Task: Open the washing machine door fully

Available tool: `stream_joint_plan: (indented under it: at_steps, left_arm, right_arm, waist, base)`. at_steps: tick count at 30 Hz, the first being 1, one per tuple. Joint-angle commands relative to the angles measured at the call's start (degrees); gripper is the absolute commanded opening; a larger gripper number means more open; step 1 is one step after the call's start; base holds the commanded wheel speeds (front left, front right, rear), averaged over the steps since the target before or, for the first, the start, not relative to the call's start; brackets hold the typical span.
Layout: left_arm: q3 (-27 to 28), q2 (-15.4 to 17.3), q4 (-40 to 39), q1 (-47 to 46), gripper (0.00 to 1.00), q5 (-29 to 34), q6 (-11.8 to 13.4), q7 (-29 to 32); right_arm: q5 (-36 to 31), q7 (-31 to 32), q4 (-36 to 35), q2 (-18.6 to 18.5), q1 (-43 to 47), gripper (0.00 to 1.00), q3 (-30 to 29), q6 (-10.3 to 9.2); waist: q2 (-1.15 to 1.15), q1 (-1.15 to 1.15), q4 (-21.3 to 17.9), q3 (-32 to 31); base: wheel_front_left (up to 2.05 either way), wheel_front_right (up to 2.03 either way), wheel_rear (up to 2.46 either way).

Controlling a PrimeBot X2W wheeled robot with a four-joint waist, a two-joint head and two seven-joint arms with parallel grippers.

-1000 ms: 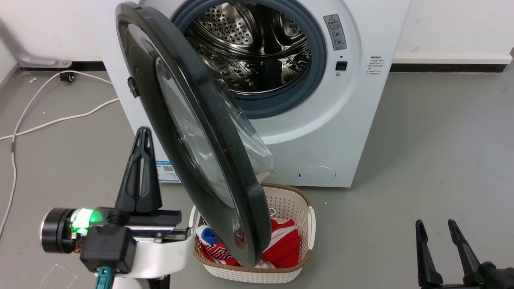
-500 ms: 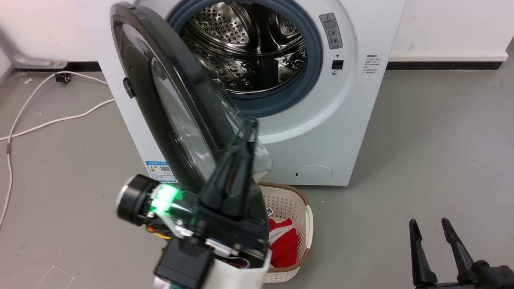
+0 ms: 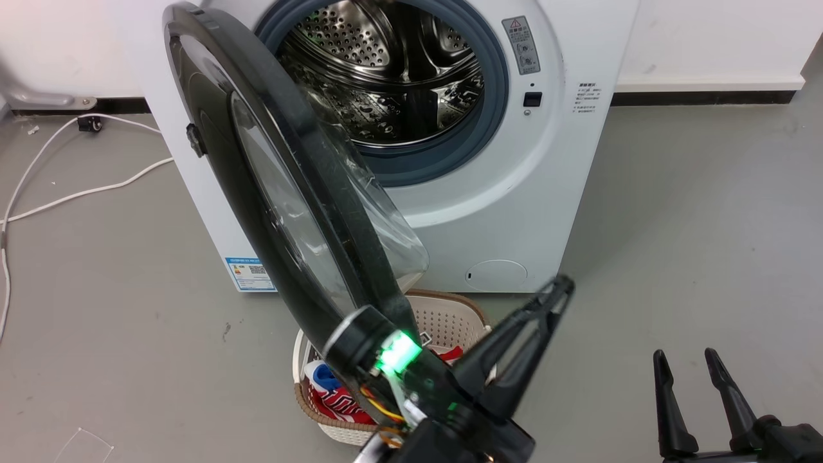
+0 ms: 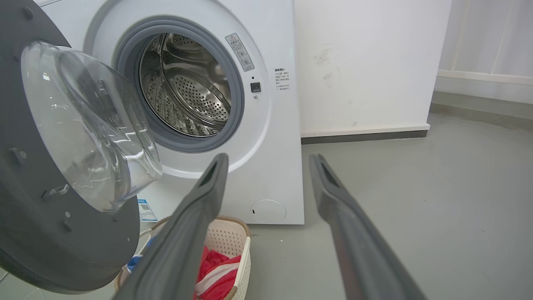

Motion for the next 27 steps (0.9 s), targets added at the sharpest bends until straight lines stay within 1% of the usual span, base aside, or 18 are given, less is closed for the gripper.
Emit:
stream_joint_plan:
  at_steps: [1, 9, 14, 22, 27]
  left_arm:
    - [-1.11, -0.03, 0.98, 0.15, 0.00, -0.29, -0.37, -0.04]
    - [-6.50, -0.16, 6.82, 1.92, 0.00, -1.36, -2.16, -0.05]
    - [-8.17, -0.01, 9.85, 3.61, 0.00, -1.79, -2.67, -0.05]
    - [-6.54, 1.02, 14.64, 5.58, 0.00, -2.73, -2.17, -0.05]
    - [-3.31, 1.34, 18.13, 6.27, 0.00, -3.75, -1.23, -0.06]
  right_arm:
    - [0.36, -0.10, 0.10, 0.11, -0.62, 1.00, 0.02, -0.01]
    - [0.46, -0.10, 0.38, 0.12, -1.09, 1.00, 0.61, -0.01]
    - [0.19, -0.10, 0.64, 0.12, -1.33, 1.00, 0.78, -0.01]
    - [0.03, -0.10, 0.96, 0.12, -1.59, 1.00, 0.73, -0.01]
    - [0.05, -0.10, 1.37, 0.12, -1.92, 1.00, 0.83, -0.01]
  waist:
    - [0.00, 0.00, 0.09, 0.13]
    - [0.00, 0.00, 0.37, 0.58]
    - [0.00, 0.00, 0.26, 0.84]
    - [0.00, 0.00, 0.24, 1.41]
    - [0.00, 0.00, -0.02, 1.72]
  base:
    - [0.00, 0.00, 0.00]
    - [0.00, 0.00, 0.00]
    - [0.00, 0.00, 0.00]
    - [0.00, 0.00, 0.00]
    - [0.00, 0.00, 0.00]
